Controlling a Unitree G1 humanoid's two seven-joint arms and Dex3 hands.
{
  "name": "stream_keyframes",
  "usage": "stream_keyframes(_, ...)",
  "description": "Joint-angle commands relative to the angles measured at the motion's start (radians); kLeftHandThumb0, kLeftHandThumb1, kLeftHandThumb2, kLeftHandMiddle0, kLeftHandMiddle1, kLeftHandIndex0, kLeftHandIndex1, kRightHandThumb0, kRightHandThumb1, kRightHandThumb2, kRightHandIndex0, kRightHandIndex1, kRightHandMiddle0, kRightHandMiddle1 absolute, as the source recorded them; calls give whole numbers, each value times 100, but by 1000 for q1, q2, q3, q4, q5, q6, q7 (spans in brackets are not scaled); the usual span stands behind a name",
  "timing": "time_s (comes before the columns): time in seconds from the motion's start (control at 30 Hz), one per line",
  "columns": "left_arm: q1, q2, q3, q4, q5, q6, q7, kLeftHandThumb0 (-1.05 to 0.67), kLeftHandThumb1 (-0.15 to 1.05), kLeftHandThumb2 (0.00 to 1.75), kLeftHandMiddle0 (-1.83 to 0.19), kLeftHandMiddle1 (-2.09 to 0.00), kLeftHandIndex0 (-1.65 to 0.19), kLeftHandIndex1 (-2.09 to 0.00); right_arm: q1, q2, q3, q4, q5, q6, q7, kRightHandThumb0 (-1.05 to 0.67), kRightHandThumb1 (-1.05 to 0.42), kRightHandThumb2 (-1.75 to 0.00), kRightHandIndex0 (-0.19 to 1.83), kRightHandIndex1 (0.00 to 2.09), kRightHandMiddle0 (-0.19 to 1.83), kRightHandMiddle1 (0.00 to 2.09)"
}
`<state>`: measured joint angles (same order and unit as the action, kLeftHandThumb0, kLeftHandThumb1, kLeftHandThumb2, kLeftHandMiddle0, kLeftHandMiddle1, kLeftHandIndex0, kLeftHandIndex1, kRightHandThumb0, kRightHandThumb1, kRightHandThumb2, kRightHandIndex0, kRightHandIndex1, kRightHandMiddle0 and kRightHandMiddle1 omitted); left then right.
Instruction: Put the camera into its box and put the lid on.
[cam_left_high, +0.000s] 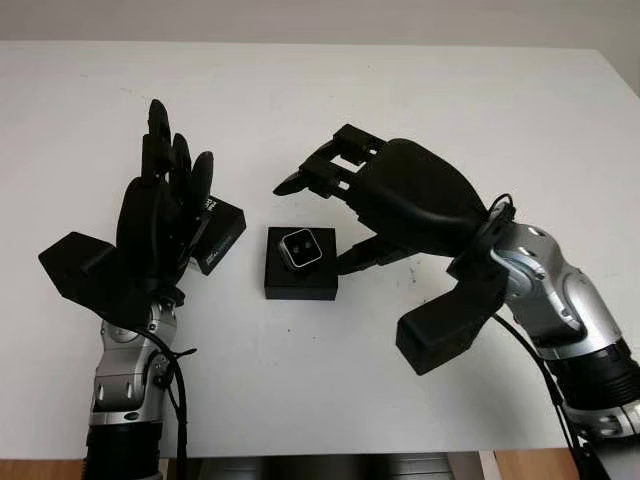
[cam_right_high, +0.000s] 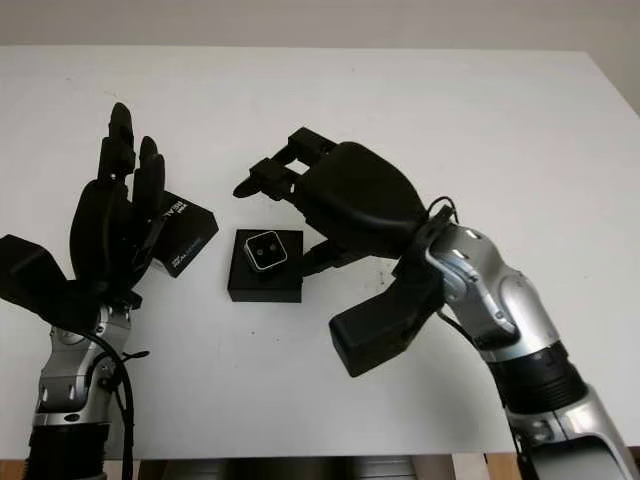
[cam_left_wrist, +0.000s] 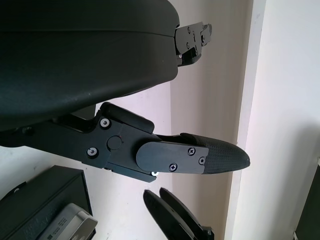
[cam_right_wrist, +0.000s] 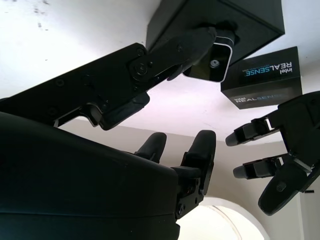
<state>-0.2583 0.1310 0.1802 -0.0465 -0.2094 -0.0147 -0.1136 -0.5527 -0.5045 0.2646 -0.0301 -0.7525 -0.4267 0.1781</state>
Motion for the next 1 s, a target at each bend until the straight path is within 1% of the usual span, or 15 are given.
stream_keyframes(0.0, 10, -4, -2, -11, 2, -7, 1, -74, 105, 33, 19, 0, 19, 0, -11, 15, 10, 21, -8, -3, -25, -69, -87, -5, 9, 102, 8, 101)
stream_keyframes(0.1, 12, -1, -4, -11, 5, -7, -2, -75, 105, 35, 19, 0, 19, 0, -19, 30, 21, 43, -14, -4, -42, -69, -87, -5, 7, 107, 7, 104)
stream_keyframes(0.27, 8, 2, -5, -2, 15, -15, -1, -74, 105, 36, 19, 0, 19, 0, -30, 35, 35, 59, -26, 4, -40, -71, -89, -6, 7, 108, 7, 105)
stream_keyframes(0.67, 6, -3, -2, -1, 10, -17, -2, -74, 105, 34, 19, 0, 19, 0, -24, 36, 48, 67, -22, 17, -25, -72, -88, -5, 9, 108, 13, 98)
stream_keyframes(0.9, 7, -2, -3, -7, 11, -8, 1, -76, 105, 33, 19, 0, 19, 0, -27, 28, 57, 97, -39, 1, -48, -73, -86, -5, 10, 109, 15, 98)
stream_keyframes(0.97, 8, 0, -4, -7, 12, -11, -1, -75, 105, 35, 19, 0, 19, 0, -29, 25, 60, 103, -49, 2, -50, -72, -86, -5, 10, 109, 15, 98)
